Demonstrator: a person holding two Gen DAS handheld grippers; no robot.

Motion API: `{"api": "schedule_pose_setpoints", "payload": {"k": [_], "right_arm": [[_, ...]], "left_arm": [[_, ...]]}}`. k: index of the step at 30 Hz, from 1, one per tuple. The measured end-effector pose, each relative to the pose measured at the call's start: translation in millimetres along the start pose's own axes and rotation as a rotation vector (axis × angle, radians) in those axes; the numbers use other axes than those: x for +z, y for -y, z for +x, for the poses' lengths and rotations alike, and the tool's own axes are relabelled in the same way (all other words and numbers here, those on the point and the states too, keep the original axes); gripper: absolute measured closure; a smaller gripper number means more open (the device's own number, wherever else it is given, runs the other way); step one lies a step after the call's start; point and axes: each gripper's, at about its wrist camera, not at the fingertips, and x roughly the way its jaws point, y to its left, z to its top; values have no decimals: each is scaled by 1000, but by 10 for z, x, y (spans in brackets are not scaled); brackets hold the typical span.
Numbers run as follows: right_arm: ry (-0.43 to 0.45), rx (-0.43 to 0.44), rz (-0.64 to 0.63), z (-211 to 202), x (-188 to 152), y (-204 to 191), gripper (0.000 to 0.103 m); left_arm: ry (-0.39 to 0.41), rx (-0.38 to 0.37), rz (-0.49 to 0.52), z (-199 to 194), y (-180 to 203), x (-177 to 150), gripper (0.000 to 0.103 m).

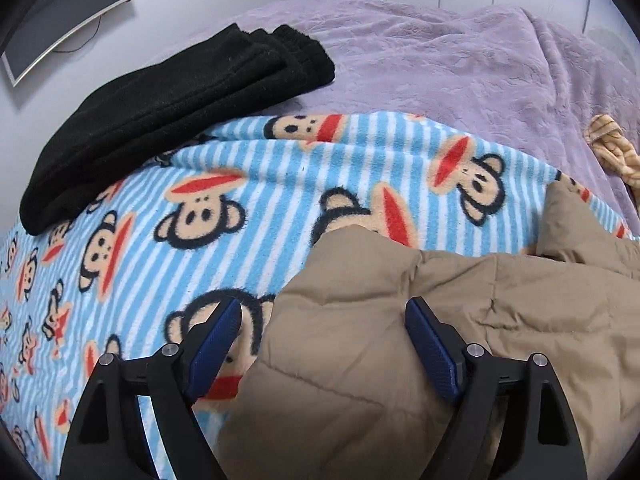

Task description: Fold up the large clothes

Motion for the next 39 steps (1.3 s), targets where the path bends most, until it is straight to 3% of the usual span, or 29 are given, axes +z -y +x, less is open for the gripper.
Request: {"api": "schedule_pose_setpoints", "payload": {"k": [2,4,7,12,16,17,18,20,30,33,39], "right_arm": [[4,7,14,-124,15,-29,65],[21,42,31,-275,-10,-4,53],[49,85,42,-543,-156,24,47],[35,162,82,-877,-492,104,46],[11,204,105,-1073,-824,115,35],[6,211,110,-1132,-931,133,35],[-3,217,113,-1173,-1016,139,35],[-20,227,124,-1243,-1178,186,35],[-100,264,224,-1352,-1806,415,31],[-121,285,259,-1319,-1922,465,20],[-151,331,366,-1192,-2096,572,20]], "left_arm": [[19,-10,43,-226,5,-81,18],[25,-19,77,-409,-13,-157,18],[16,-32,104,-649,-7,-333,18],[-44,-84,96,-907,5,-724,18],[-72,-105,112,-1070,52,-1040,18],[-75,-103,118,-1110,64,-1112,15],[-79,-101,123,-1142,69,-1165,0],[-71,-101,125,-1228,74,-1282,0],[-146,-126,87,-1290,55,-1594,0],[-161,-133,73,-1278,39,-1645,0],[-212,-122,8,-1127,-89,-1733,0]]}}
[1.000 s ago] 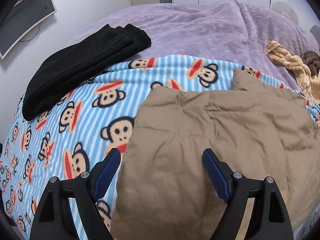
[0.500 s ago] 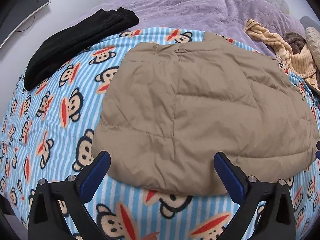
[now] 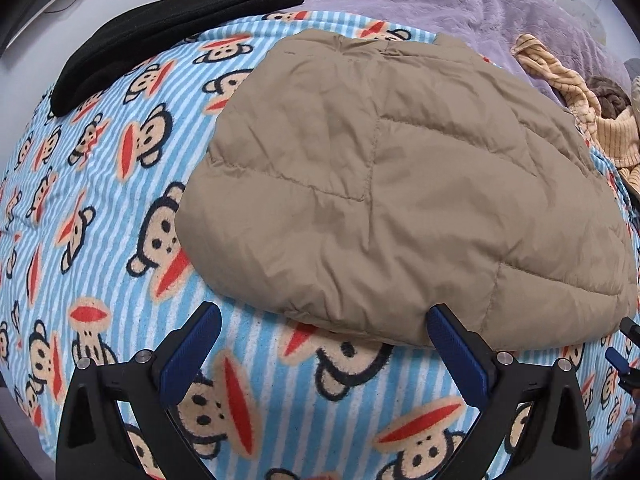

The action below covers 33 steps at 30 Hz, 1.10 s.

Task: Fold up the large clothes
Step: 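Grasp the edge of the folded jacket bundle with both tools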

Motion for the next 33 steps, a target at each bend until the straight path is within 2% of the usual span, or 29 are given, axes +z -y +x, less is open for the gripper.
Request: {"api": "schedule_pose_setpoints", "payload": {"k": [6,11,14,18,25,29,33], "right_arm": [[-23,39,41,122,-27,52,20],[-30,102,85,199,4,70,19],[-14,171,130,245,36,86,19],[-25,233,203,351,52,116,19],[-56,280,253,536,141,63,19],[-77,300,291,624,221,53,19],[-78,325,324,658,247,85,19]], "left_arm": [[-31,-57,-40,80,-103,-24,0],[-28,-161,-125,98,-234,-19,0],[-32,-181,-159,126,-296,-6,0],[-29,-180,-158,146,-290,-2,0],[-29,-213,-174,219,-300,119,0],[-6,-316,-272,202,-548,129,0],[-10,-374,-374,254,-800,98,0]]}}
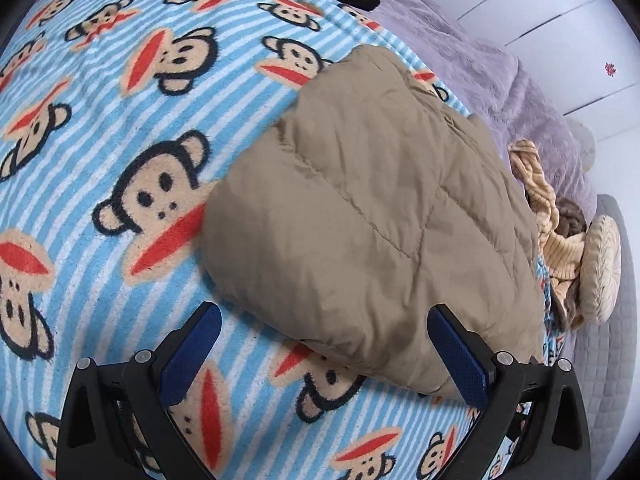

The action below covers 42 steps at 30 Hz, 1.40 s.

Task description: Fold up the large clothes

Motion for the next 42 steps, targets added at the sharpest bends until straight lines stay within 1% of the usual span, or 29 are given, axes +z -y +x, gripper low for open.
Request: {"api": "schedule_pose_setpoints", "payload": {"k": [4,8,10,11,13,16,18,21,23,24,25,26,27,28,29,30,31,32,33,34,35,37,40,42], "right_arm": [[1,24,7,5,14,34,19],[7,44,-15,22,22,1,18],[13,80,-36,19,9,-47,0],[23,109,-45,13,4,-88,0],[30,125,-65,21,-6,-159,0],[20,114,-55,69,7,-164,0],[9,113,-40,105,20,-139,0],[-6,102,-45,150,68,-148,0],[-11,96,-55,168,93,-164,0],[-11,94,-58,180,109,-168,0],[-13,92,-58,192,132,-168,0],[-18,93,-53,209,154,-155,0],[-21,98,-42,220,172,-124,0],[-23,105,-28,224,190,-98,0],[-24,115,-11,231,209,-74,0],[-24,122,4,229,221,-56,0],[-24,126,16,229,229,-50,1],[-27,129,26,231,240,-43,2],[-29,129,31,227,250,-32,13],[-31,116,29,223,249,-27,41],[-41,110,27,229,263,-13,47],[-46,127,30,206,264,7,64],[-47,129,-10,115,253,-40,72],[-55,133,-27,42,250,-59,74]], "left_arm": [[-49,-36,10,150,-35,46,0],[-53,-76,1,275,78,95,0],[-57,-115,-28,325,95,94,0],[-62,-135,-45,356,106,85,0],[-72,-146,-62,412,131,50,0],[-81,-152,-69,474,163,10,0],[-70,-158,-85,502,180,49,0],[-16,-184,-155,482,166,184,0],[26,-179,-204,456,142,279,1],[43,-169,-220,447,123,317,9],[57,-148,-233,444,102,349,23],[66,-130,-240,447,82,379,31],[73,-125,-239,447,62,400,47],[78,-126,-232,446,57,420,58],[85,-119,-217,424,77,427,63],[91,-110,-193,402,106,429,72],[103,-93,-154,363,160,423,77],[121,-67,-102,311,249,405,78],[135,-44,-61,272,327,388,81],[148,-25,-23,224,389,370,83],[163,-6,16,170,461,341,83],[178,8,52,69,513,298,84],[196,16,67,-95,567,198,84],[207,24,69,-226,529,78,85]]}}
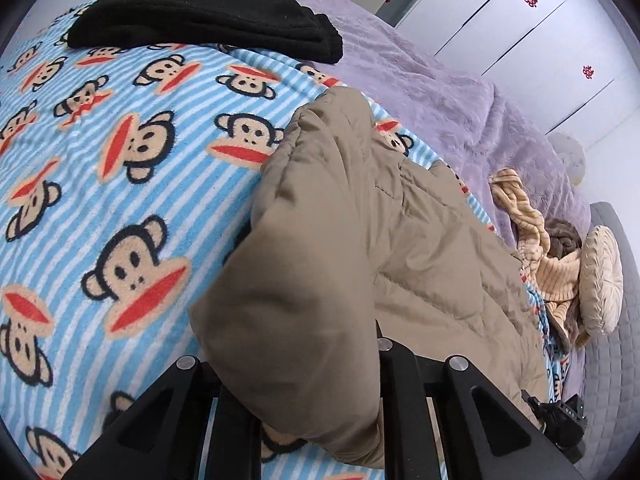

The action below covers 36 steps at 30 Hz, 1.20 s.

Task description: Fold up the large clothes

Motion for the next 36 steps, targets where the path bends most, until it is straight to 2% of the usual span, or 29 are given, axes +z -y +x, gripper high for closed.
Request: {"api": "schedule_pose_setpoints", "payload": {"k": [5,10,15,19,21,23,26,30,32,36], "right_arm": [[-38,-7,-68,-220,-66,-42,75],[-83,-29,-95,-484,-264,69,75],[-116,-65,-113,-755,-579,249,75],[-124,-68,-78,-953,-961,497,75],[-125,-67,-50,-1041,-1148,626,75],[-123,-71,-27,-1092,-1206,705,75],[-113,-89,-2,-1141,-1265,791,73],[-90,-193,-43,-1129,-1227,657,53],[-81,-246,-83,-1192,-1261,607,51],[-54,-328,-142,-1305,-1294,474,50]], "left_arm": [[1,29,6,-343,-86,-376,85],[-49,49,9,-631,-289,-827,85],[-105,46,21,-853,-576,-1189,85],[-147,39,10,-967,-809,-1369,84],[-167,42,8,-1015,-916,-1426,84],[-179,58,3,-1073,-1015,-1470,76],[-177,78,2,-1201,-1132,-1499,75],[-163,145,22,-1362,-1216,-1508,75],[-136,198,27,-1471,-1261,-1491,75],[-90,243,41,-1604,-1310,-1416,75]]}}
